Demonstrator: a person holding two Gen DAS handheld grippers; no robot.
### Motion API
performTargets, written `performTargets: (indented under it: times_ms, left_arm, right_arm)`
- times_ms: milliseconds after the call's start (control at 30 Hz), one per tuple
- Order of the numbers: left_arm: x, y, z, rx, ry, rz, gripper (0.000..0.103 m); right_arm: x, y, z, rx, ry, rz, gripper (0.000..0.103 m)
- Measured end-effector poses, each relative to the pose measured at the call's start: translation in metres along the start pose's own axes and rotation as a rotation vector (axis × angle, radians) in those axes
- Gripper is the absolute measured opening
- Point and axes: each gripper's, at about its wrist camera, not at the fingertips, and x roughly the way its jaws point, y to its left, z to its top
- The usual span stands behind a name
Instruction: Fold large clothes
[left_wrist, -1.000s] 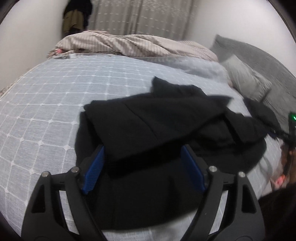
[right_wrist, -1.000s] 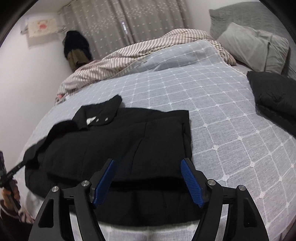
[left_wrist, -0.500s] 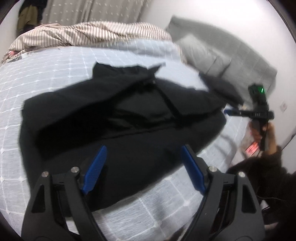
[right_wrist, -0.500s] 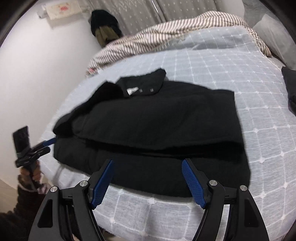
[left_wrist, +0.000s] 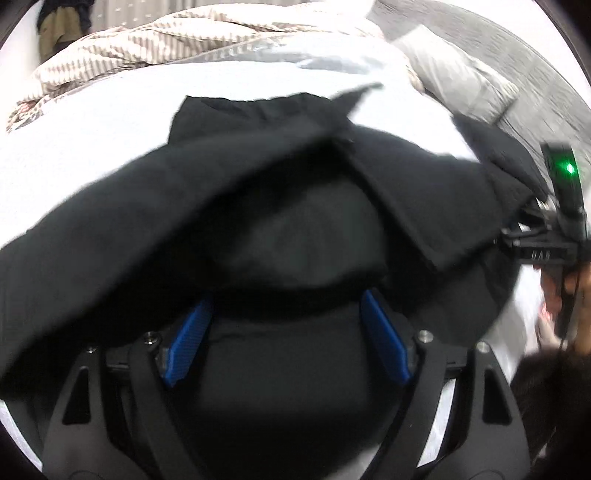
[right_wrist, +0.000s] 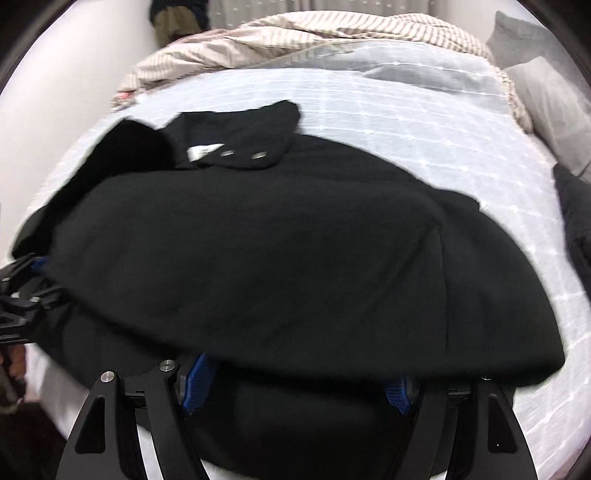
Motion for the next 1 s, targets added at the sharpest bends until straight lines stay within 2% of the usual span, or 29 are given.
performTargets:
  times_ms: [100,200,333,400,467,567,667,733,800,867,933,1000]
  left_arm:
    - [0.002,0.017,0.020,-0.081,-0.064,0.019,0.082]
    - [-0.002,0.030,0.041,-0.168,-0.166,0.042,0.082]
    - [-0.032,0.037,0.067,-0.251,-0.376,0.060,0.082]
    - [-0.052,0.038,0.068,-0.254,-0.461,0.051,0.082]
    - [-0.069,0.038,0.063,-0.229,-0.499,0.075,0.082]
    - [-0.087,0.038,0.049,-0.187,-0.466,0.077,0.082]
    - [-0.101,0.036,0.033,-0.112,-0.393,0.091,0.082]
    - [-0.100,0.035,0.025,-0.052,-0.329,0.092,0.082]
    - [-0.096,0.031,0.014,0.009,-0.245,0.030,0.082]
    - [-0.087,0.026,-0.002,0.072,-0.167,-0.047,0.082]
    - [-0.075,0.021,-0.013,0.121,-0.108,-0.044,0.082]
    - [-0.053,0.021,-0.017,0.151,-0.039,-0.003,0.082]
  right_arm:
    - [0.007,-0.008,0.020,0.031,-0.033,-0.008,0.076]
    - [0.005,-0.017,0.043,0.077,-0.120,-0.017,0.076]
    - [-0.025,-0.036,0.069,0.187,-0.319,0.042,0.076]
    - [-0.044,-0.048,0.070,0.249,-0.403,0.089,0.076]
    - [-0.060,-0.058,0.068,0.282,-0.458,0.127,0.076]
    - [-0.077,-0.061,0.062,0.276,-0.476,0.115,0.076]
    - [-0.099,-0.050,0.047,0.193,-0.499,0.035,0.076]
    - [-0.105,-0.046,0.036,0.154,-0.477,0.026,0.076]
    - [-0.104,-0.043,0.023,0.131,-0.379,0.049,0.076]
    - [-0.089,-0.039,0.010,0.104,-0.229,0.095,0.076]
    - [-0.072,-0.032,0.003,0.077,-0.157,0.080,0.076]
    - [-0.053,-0.023,0.004,0.035,-0.093,0.014,0.076]
